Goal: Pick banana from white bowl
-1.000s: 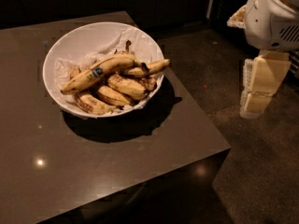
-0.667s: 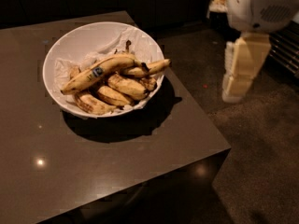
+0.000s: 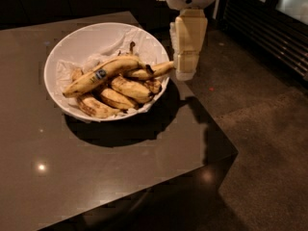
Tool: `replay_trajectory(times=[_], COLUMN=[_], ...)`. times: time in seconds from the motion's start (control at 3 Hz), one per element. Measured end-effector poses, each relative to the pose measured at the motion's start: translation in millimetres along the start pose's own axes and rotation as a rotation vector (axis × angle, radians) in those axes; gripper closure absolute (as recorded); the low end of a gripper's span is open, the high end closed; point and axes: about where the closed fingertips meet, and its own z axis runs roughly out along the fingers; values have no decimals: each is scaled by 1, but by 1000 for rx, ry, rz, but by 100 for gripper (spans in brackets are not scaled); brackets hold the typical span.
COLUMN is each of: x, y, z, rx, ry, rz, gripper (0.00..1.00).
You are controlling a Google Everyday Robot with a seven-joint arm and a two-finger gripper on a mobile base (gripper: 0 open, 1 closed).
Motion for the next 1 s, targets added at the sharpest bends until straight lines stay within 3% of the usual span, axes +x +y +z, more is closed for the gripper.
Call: replay_trajectory(times=[0.33,1.0], x=[-9,-48], y=[-7,-27], z=[1,39], rx=[24,-20], ry=[-27,-14], rz=[-6,-82], gripper=[0,0])
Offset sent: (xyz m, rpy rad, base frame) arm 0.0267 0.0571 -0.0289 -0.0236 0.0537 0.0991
